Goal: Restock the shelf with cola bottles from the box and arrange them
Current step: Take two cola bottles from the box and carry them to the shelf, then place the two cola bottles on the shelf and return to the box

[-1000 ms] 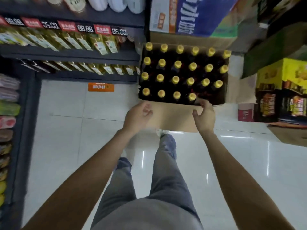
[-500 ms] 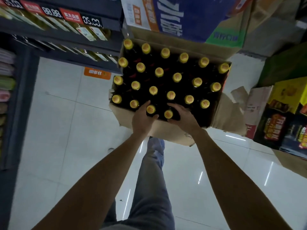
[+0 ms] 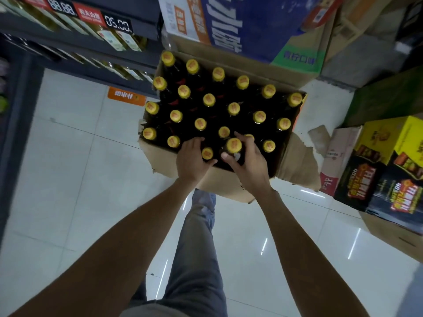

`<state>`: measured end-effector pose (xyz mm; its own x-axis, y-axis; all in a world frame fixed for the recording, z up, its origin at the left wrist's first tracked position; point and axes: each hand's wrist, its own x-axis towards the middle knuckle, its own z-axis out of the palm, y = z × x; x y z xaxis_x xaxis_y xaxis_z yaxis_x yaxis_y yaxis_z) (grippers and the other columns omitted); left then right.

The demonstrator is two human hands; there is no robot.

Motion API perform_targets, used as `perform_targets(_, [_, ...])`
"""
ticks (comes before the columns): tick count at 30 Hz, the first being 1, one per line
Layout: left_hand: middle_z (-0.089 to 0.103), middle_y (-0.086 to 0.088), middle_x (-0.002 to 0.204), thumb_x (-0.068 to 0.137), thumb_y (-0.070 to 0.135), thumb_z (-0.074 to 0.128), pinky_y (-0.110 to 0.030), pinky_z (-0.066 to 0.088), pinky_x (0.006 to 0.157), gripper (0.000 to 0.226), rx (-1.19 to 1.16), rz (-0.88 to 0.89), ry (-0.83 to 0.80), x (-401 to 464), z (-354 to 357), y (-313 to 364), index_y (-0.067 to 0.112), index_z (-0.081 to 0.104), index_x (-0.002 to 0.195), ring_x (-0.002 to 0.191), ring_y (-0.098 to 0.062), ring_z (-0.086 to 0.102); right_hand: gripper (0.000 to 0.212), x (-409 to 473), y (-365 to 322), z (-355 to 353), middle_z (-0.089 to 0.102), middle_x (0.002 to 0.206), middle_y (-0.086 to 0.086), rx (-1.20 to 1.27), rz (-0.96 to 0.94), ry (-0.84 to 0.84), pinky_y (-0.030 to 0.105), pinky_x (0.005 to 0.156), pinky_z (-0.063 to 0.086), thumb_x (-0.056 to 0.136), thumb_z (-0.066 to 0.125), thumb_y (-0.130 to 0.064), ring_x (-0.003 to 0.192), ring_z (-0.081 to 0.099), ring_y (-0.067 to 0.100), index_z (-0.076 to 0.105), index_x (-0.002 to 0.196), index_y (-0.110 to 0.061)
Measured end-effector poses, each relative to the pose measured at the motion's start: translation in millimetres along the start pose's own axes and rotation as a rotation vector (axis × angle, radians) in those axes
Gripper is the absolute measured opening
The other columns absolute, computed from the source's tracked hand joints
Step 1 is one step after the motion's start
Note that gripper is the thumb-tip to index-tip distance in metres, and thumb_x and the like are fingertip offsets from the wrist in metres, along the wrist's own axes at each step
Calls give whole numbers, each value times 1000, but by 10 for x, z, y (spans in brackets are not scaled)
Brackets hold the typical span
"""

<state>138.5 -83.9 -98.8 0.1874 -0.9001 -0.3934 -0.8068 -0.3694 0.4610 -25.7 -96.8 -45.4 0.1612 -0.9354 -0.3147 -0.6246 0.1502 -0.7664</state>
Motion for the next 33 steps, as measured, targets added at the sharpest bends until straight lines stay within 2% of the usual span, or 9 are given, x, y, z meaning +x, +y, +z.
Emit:
perform_targets(5, [61, -5, 125, 68, 40, 80, -35, 42, 91, 74, 7, -35, -39, 61, 56, 61, 16, 51, 132, 119, -25, 51, 51, 9, -32, -2, 59, 117, 2, -11, -32, 46, 47, 93, 42, 88, 52, -48, 109, 51, 18, 45, 123, -12])
perform_targets(10, [69, -4, 113, 63, 44, 81, -34, 50, 82, 71, -111, 14, 83, -83, -175, 59, 16, 61, 125, 108, -24, 61, 44, -154, -168, -131, 56, 114, -7, 195, 44, 183, 27, 90, 42, 87, 56, -46, 110, 49, 9, 48, 123, -22])
perform_targets(14, [69, -2, 108, 61, 56, 74, -26, 50, 87, 72, -311, 107, 207, -395, -679, 51, 16, 65, 120, 101, -13, 62, 37, -208, -570, -318, 60, 110, 0, 359, 44, 255, 45, 88, 49, 85, 63, -47, 108, 56, 24, 53, 114, -25])
perform_targets(16, [64, 2, 114, 62, 57, 71, -17, 45, 89, 72, -409, 140, 168, -592, -1051, 80, 20, 61, 124, 104, -7, 57, 27, -242, -842, -442, 61, 109, 2, 410, -32, 241, 37, 87, 49, 86, 63, -43, 107, 57, 21, 55, 109, -31])
perform_targets(21, [62, 11, 114, 66, 50, 72, -20, 45, 94, 61, -706, 80, 166, -986, -1815, -121, 28, 53, 120, 107, -2, 58, 19, -291, -1592, -634, 59, 103, -7, 597, -159, 66, 13, 87, 41, 97, 53, -20, 99, 56, 0, 53, 115, -24])
perform_targets(25, [63, 12, 99, 76, 21, 72, -14, 48, 81, 43, -1113, -99, 353, -1268, -2185, -429, 13, 51, 113, 91, 6, 62, 24, -221, -2092, -379, 61, 96, -20, 666, -143, -77, 26, 90, 47, 87, 55, -40, 97, 58, 2, 52, 108, -29])
perform_targets(29, [67, -4, 105, 67, 50, 71, -31, 50, 88, 69, -1416, -216, 598, -1620, -2521, -864, 6, 54, 118, 99, -16, 63, 15, -276, -2624, 257, 61, 96, -6, 561, -243, -321, 45, 90, 48, 84, 60, -43, 99, 60, 23, 59, 96, -33])
perform_targets(31, [62, -20, 112, 64, 58, 74, -40, 48, 93, 87, -1474, -248, 723, -1876, -2705, -1148, -3, 51, 122, 103, -27, 60, 13, -381, -2936, 706, 61, 92, -10, 471, -303, -461, 40, 87, 48, 82, 61, -46, 98, 60, 20, 59, 91, -36])
perform_targets(33, [61, -23, 109, 67, 51, 68, -47, 45, 96, 68, -1467, -316, 847, -2191, -2848, -1472, 3, 56, 114, 101, -32, 59, 13, -540, -3217, 1213, 62, 89, -15, 380, -387, -565, 34, 87, 47, 79, 57, -54, 96, 61, 15, 57, 87, -43])
